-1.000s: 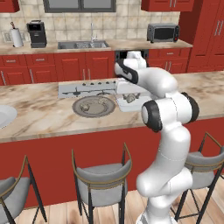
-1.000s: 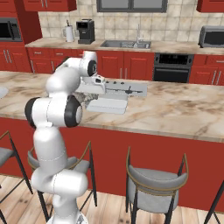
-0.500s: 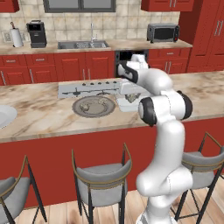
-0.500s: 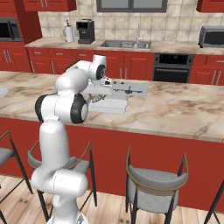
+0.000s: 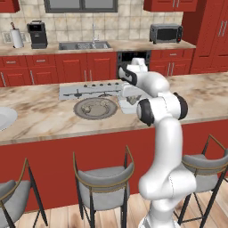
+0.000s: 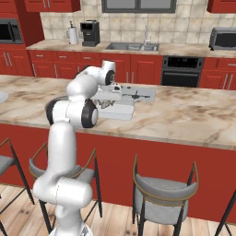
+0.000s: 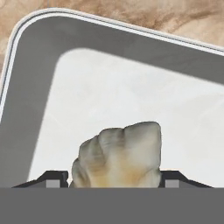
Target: Place two dumplings into each of the tupperware containers and then place the containers in the fridge.
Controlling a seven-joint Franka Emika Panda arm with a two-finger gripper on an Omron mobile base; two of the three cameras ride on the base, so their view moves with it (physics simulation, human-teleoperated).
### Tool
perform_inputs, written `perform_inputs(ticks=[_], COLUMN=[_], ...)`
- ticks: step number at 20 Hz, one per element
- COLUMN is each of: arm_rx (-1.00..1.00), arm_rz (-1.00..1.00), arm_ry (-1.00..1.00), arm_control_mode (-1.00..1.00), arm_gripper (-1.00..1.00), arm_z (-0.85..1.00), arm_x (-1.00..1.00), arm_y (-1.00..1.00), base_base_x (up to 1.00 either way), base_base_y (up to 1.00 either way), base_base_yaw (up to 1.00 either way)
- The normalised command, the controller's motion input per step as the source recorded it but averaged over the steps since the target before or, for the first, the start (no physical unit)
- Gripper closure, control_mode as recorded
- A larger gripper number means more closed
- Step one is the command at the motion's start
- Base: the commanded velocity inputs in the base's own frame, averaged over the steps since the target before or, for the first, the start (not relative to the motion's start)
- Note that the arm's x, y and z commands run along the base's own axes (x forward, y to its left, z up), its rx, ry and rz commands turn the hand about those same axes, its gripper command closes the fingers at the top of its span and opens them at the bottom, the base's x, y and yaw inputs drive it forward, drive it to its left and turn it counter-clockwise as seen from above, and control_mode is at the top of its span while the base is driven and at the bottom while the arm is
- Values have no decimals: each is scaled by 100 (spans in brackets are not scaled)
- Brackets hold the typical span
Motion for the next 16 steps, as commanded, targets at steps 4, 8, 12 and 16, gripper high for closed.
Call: perform_inputs(ticks=[4, 8, 12, 16], arm_rx=[0, 0, 0, 0], arm_rz=[0, 0, 0, 0], arm_ry=[0, 0, 0, 0], arm_control_mode=[-100, -100, -100, -100], arm_gripper=[-100, -100, -100, -100], arm_z=[-3, 0, 0, 11], arm_x=[3, 0, 0, 0], arm_y=[0, 0, 0, 32], base_base_x=[0, 0, 0, 0], base_base_y=[0, 0, 0, 0], base_base_yaw=[0, 0, 0, 0])
